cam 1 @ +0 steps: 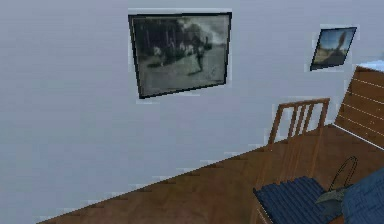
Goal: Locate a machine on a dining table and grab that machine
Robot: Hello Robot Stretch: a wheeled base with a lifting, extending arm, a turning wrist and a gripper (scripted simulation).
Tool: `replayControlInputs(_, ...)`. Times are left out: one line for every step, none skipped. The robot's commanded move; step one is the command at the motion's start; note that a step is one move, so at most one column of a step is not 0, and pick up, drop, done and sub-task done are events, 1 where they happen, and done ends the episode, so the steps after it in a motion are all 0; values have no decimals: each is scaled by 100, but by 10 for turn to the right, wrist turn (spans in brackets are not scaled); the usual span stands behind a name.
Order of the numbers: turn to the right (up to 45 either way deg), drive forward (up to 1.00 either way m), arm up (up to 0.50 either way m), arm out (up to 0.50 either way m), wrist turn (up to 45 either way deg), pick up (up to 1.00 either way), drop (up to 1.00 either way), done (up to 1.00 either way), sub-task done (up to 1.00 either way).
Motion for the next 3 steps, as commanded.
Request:
replayControlInputs(0, 0, 0, 0, 90, 0, 0, 0, 0)
replayControlInputs(0, 0, 0, 0, 0, 100, 0, 0, 0)
replayControlInputs(0, 0, 0, 0, 0, 0, 0, 100, 0)
